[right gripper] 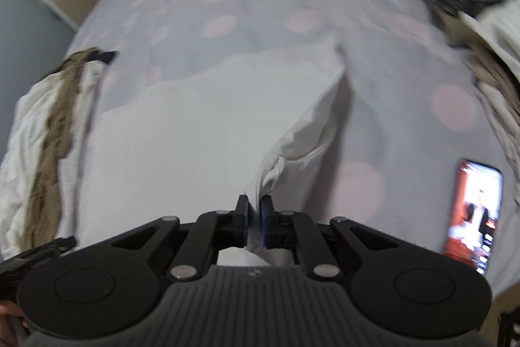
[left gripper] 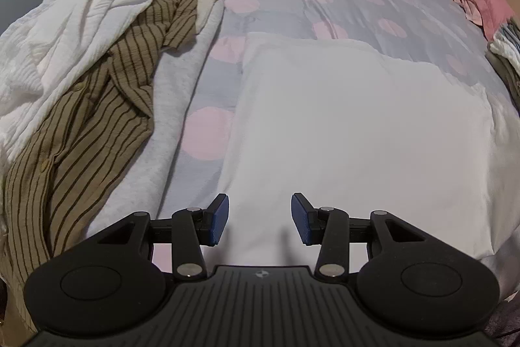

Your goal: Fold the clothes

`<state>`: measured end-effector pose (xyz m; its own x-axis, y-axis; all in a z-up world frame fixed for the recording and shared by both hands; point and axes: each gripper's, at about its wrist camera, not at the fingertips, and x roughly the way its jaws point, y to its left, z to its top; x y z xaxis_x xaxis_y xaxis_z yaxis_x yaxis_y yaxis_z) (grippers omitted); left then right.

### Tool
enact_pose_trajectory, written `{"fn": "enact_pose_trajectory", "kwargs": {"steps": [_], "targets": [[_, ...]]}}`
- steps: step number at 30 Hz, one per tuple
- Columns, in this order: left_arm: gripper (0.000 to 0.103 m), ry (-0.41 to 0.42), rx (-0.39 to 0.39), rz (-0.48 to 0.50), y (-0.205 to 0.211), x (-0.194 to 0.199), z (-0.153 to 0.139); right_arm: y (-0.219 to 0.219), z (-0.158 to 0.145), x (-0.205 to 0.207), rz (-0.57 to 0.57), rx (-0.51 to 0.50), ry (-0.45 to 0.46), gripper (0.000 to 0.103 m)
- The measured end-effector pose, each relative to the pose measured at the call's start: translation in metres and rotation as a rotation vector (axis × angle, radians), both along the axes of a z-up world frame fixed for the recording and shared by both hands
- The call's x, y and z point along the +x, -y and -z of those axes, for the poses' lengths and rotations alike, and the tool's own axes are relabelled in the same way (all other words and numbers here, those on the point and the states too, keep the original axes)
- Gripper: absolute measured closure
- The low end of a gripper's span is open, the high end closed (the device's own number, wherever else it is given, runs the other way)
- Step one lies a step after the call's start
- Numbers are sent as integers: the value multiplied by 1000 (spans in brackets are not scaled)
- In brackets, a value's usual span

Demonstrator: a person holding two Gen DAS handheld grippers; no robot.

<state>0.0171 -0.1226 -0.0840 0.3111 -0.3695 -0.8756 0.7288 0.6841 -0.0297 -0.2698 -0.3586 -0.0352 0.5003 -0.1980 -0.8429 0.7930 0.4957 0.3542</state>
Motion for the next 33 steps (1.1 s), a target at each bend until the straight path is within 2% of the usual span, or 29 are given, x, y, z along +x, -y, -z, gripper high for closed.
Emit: {"fn": "enact_pose_trajectory", "kwargs": {"steps": [8, 12, 18, 21, 25, 33], "targets": [[63, -39, -45, -36, -18, 16, -2, -44, -17, 82, -188, -13, 25, 95], [70, -45, -57, -34, -26, 20, -3, -68, -18, 122, -272, 9, 46, 95], [73, -46, -65, -78, -47, 33, -2, -105, -16, 184, -429, 62, 85, 95], [73, -51, -67, -116, -60, 42, 0, -126, -7, 216, -505, 98, 87, 95], [74, -71, -61, -150, -75, 52, 7, -145, 21, 254, -574, 125, 19, 95], [74, -93, -48, -138, -78, 60, 15, -161, 77, 297, -610, 183, -91, 94]]}}
